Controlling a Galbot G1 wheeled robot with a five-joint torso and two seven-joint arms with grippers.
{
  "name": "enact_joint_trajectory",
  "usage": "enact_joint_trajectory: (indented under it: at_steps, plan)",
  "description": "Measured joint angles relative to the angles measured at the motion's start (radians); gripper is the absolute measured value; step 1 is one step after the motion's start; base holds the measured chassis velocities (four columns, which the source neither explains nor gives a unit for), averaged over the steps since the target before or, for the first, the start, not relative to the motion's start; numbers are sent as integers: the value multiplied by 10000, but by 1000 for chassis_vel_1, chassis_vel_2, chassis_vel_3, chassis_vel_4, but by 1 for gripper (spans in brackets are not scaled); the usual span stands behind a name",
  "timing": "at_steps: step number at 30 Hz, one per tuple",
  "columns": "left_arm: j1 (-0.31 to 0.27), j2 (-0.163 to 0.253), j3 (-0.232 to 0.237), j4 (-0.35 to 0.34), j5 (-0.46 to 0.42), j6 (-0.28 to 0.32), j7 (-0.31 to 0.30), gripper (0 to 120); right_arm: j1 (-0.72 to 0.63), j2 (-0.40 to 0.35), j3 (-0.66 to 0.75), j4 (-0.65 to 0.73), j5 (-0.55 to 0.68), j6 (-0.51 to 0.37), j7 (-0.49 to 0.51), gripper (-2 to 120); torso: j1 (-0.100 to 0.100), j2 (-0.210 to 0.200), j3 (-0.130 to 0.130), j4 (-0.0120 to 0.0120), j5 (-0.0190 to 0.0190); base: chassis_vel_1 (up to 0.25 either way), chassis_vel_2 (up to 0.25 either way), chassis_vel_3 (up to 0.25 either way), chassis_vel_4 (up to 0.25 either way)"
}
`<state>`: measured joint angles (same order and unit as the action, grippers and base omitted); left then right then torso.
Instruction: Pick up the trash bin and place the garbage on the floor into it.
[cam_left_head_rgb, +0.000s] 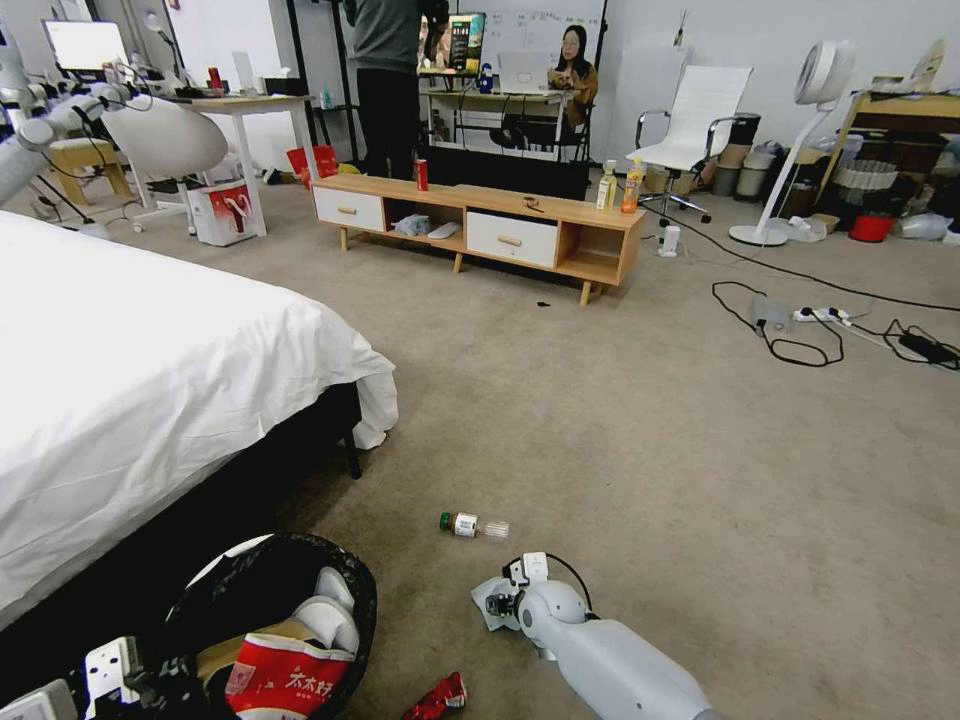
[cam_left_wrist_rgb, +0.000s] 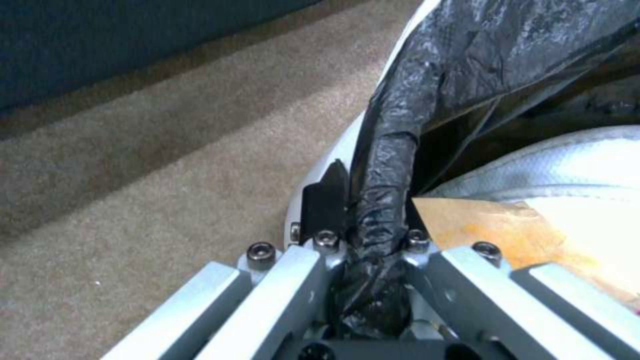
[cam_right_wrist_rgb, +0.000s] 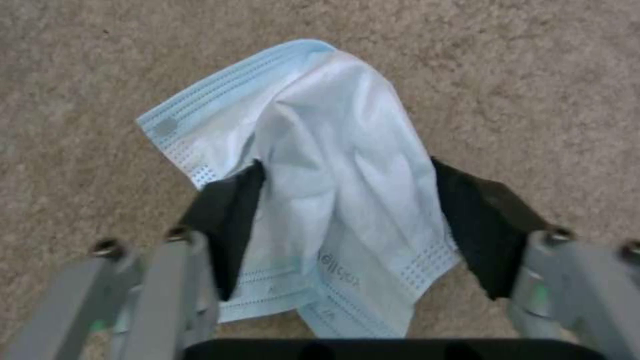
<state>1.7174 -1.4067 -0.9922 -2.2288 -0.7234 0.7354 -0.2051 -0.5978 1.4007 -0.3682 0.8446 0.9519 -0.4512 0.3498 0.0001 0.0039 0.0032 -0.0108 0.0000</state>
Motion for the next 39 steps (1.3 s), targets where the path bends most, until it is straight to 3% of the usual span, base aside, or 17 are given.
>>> enact_joint_trajectory:
  at_steps: [8, 10, 15, 17, 30, 35, 39]
  plan:
    - [9, -44, 25, -27, 17, 0, -1, 1, -90, -8, 10, -1, -109, 48, -33, 35, -1, 1, -2, -5, -3, 0, 0, 0, 0]
    - [6, -48, 28, -31, 17, 0, -1, 1, -127, -20, -44, 91, -107, 48, -41, 22, 0, 1, -2, -1, -1, 0, 0, 0, 0]
    - [1, -55, 28, -31, 21, 0, -3, 1, -148, -26, -103, 140, -105, 49, -46, 13, 0, 0, -1, 4, 3, 0, 0, 0, 0]
    - [-8, -62, 30, -30, 27, 0, -7, 1, -184, -66, -158, 254, -98, 65, -52, 2, 0, 1, 0, 4, 3, 0, 0, 0, 0]
    - [-93, -50, 118, 11, 53, 0, -38, 1, -434, -640, -328, 1593, 289, 49, 39, 0, 0, 0, 0, 0, 1, 0, 0, 0, 0]
    - [-108, -19, 134, -7, 0, 0, -63, 1, -551, -1139, -319, 2773, 577, 106, 298, 0, 0, 0, 0, 0, 1, 0, 0, 0, 0]
    - [-163, 97, 138, -83, -112, 0, -85, 1, -523, -1770, -22, 4282, 534, 675, 453, 0, 0, 0, 1, 1, 2, 0, 0, 0, 0]
